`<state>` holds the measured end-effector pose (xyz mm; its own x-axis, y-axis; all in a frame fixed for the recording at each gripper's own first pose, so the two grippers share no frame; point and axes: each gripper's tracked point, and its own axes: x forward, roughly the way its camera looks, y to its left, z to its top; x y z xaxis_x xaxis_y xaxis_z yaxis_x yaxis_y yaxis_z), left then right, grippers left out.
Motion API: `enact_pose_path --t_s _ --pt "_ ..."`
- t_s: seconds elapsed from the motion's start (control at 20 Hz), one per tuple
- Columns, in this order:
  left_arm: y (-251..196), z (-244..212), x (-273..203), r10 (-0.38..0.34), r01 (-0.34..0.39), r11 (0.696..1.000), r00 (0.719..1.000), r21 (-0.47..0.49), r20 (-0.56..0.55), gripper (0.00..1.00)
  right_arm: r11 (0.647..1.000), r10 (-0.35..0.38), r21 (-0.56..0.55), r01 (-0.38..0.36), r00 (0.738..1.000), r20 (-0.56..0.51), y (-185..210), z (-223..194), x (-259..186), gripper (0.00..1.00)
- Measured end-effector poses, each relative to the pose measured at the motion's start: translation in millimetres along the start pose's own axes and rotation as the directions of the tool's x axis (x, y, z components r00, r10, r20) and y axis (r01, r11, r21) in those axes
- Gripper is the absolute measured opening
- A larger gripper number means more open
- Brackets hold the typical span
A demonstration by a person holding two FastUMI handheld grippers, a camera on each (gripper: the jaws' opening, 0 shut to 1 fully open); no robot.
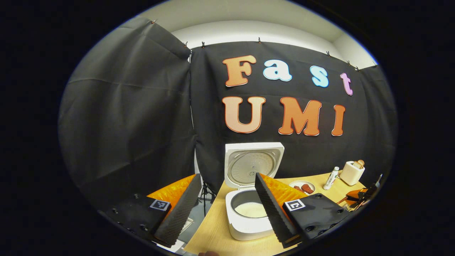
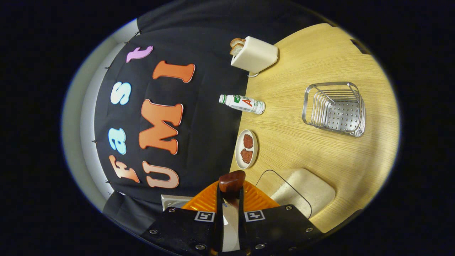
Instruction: Close the left gripper, press the button to open the rice cooker; take a wooden spoon from the chopstick holder with the right hand, scoop a spoonful of rice and pour it into the rice cooker, then put the wooden spoon back into the chopstick holder.
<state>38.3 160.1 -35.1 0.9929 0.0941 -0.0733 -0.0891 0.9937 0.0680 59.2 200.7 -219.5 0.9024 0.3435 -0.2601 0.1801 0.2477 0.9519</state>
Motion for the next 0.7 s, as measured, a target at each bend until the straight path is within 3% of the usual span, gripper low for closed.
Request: enact_pose_path --t_s 0.5,0.55,0.6,0.7 --pt "2.5 -13.2 -5.0 -0.032 0.031 0.999 0.999 -0.021 -0.017 1.0 0.998 0.063 0.023 -0.063 0.998 -0.025 66.5 -12.9 -0.1 0.16" --pt "5.1 -14.5 -6.4 -0.032 0.032 0.999 0.999 -0.03 -0.018 1.0 0.997 0.072 0.013 -0.072 0.997 -0.031 76.7 -17.3 2.3 0.21" --pt "6.3 -15.5 -6.9 -0.034 0.033 0.999 0.999 -0.034 -0.018 1.0 0.997 0.083 0.01 -0.083 0.996 -0.04 86.3 -22.5 4.8 0.16" --pt "10.4 -18.5 -8.9 -0.028 0.028 0.999 0.999 -0.03 -0.017 1.0 0.995 0.103 0.006 -0.103 0.992 -0.068 106.4 -35.3 14.0 0.16"
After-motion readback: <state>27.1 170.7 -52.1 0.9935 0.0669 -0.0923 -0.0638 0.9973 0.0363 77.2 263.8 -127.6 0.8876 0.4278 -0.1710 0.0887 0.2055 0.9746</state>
